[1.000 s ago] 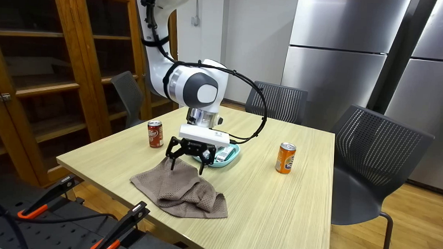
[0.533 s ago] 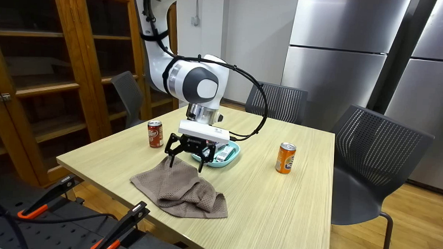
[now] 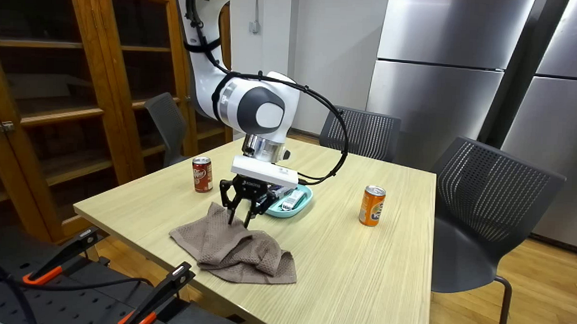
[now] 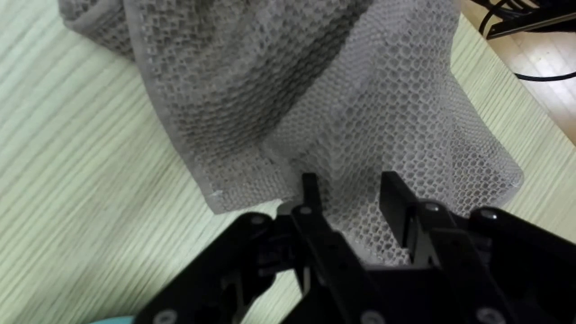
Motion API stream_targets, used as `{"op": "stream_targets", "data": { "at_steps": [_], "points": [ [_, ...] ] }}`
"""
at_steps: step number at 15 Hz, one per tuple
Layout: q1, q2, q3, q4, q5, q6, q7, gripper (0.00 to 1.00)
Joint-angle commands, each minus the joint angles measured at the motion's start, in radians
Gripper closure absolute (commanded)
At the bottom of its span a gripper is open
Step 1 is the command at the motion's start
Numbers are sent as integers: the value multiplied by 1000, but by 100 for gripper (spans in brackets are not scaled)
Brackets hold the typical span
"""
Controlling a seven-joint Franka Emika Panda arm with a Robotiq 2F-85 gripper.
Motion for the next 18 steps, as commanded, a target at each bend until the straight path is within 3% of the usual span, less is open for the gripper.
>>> {"op": "stream_targets", "data": {
  "at_steps": [1,2,3,8,9,10,18],
  "points": [
    [-2,-38,3,-16,27,-34,-27,89],
    [-2,-38,2,-16,28,-34,-25,98],
    [-1,-38,2,-16,29,-33,-24,99],
    [1,-38,0,-15,29,-32,-20,100],
    [3,-39,-2,-16,28,-31,-18,74],
    [4,-44,-2,-20,28,-32,-16,73],
    [34,-49,-18,-15,-1,-10,-10,12]
  ]
}}
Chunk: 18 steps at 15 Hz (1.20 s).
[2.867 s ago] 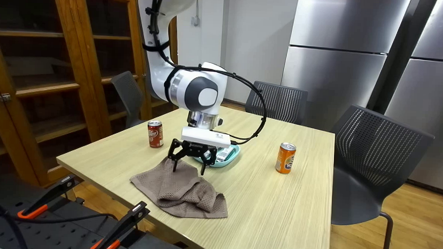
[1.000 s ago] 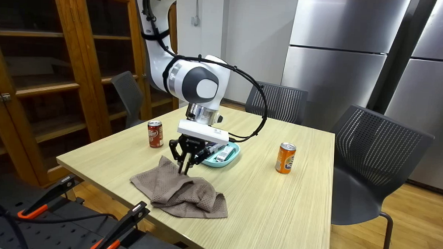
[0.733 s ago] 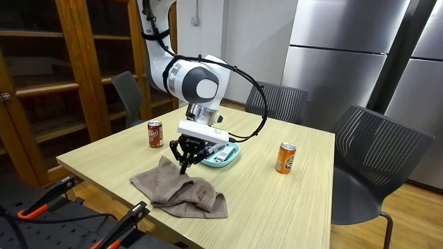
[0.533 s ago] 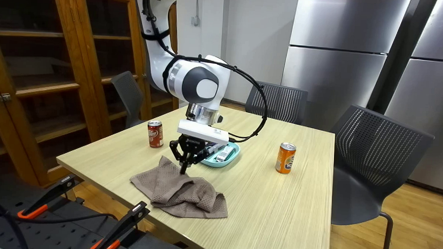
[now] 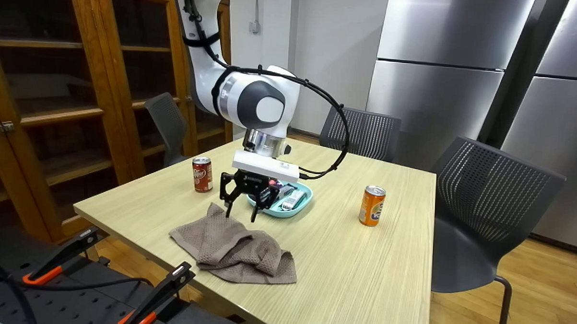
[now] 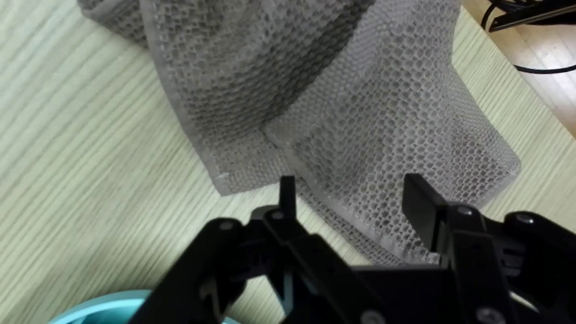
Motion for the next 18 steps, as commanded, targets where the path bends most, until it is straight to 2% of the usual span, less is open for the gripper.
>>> {"op": "stream_targets", "data": {
  "at_steps": [1,2,3,8,18],
  "points": [
    [31,-18,-17,-9,-7,-14,-6,6],
    [36,-16,-19,-9,-9,-13,-5,1],
    [44,-12,-26,-9,-14,-8,3,0],
    [67,15,-53,5,-29,-21,18,0],
    [85,68,-58,19,-42,-32,30,0]
  ]
}}
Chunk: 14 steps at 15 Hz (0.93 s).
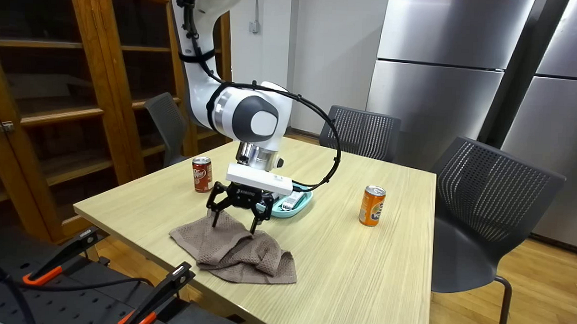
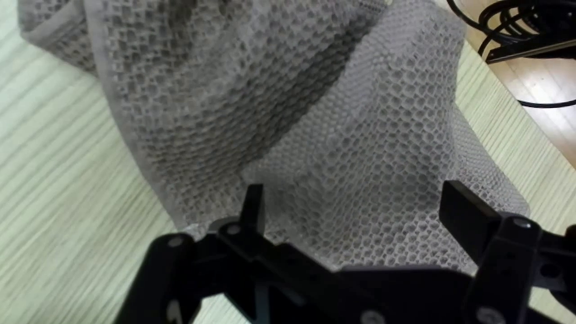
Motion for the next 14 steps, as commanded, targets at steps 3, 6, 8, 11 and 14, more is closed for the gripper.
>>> {"op": "stream_targets", "data": {
  "at_steps": [3,6,8,11,14],
  "points": [
    [27,10,-12,17,-27,-31,26,0],
    [27,11,-11,18,-24,-29,25,19],
    [25,13,-10,19,-23,-28,24,34],
    [25,12,-11,18,-23,-24,26,44],
    [26,12,-13,18,-24,-24,27,46]
  ]
}}
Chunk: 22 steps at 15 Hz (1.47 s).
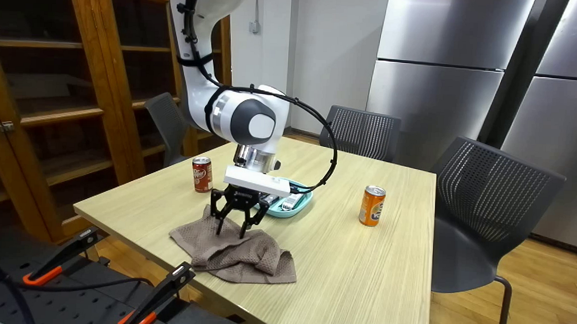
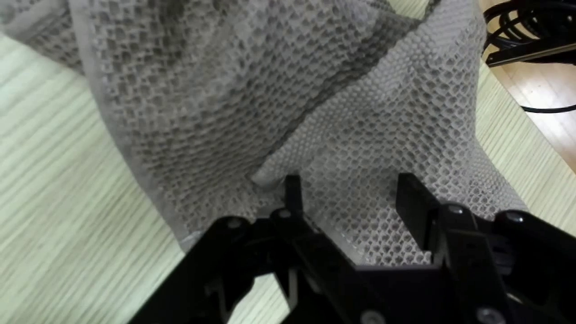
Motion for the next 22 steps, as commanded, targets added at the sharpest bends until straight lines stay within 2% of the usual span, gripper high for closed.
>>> {"op": "stream_targets", "data": {
  "at_steps": [1,3,4,6,8,9,11,12,17,19,22],
  "points": [
    [13,-5,-11,12,-19,-25,26,46],
    [13,-4,-12,13,-20,-26,27,49],
    [13,-4,-13,13,-20,-26,27,55],
    [13,-6,-14,13,-20,-24,28,78],
    [13,-11,-17,13,-21,-20,29,90],
    [17,-14,-21,13,-24,-13,33,58],
    [19,-16,-24,15,-27,-9,36,56],
    [19,-17,-25,17,-27,-9,37,50],
    [40,-21,-46,15,-59,2,62,12],
    [48,-22,-56,13,-74,3,81,1],
    [53,-17,-66,14,-88,-1,98,0]
  ]
}}
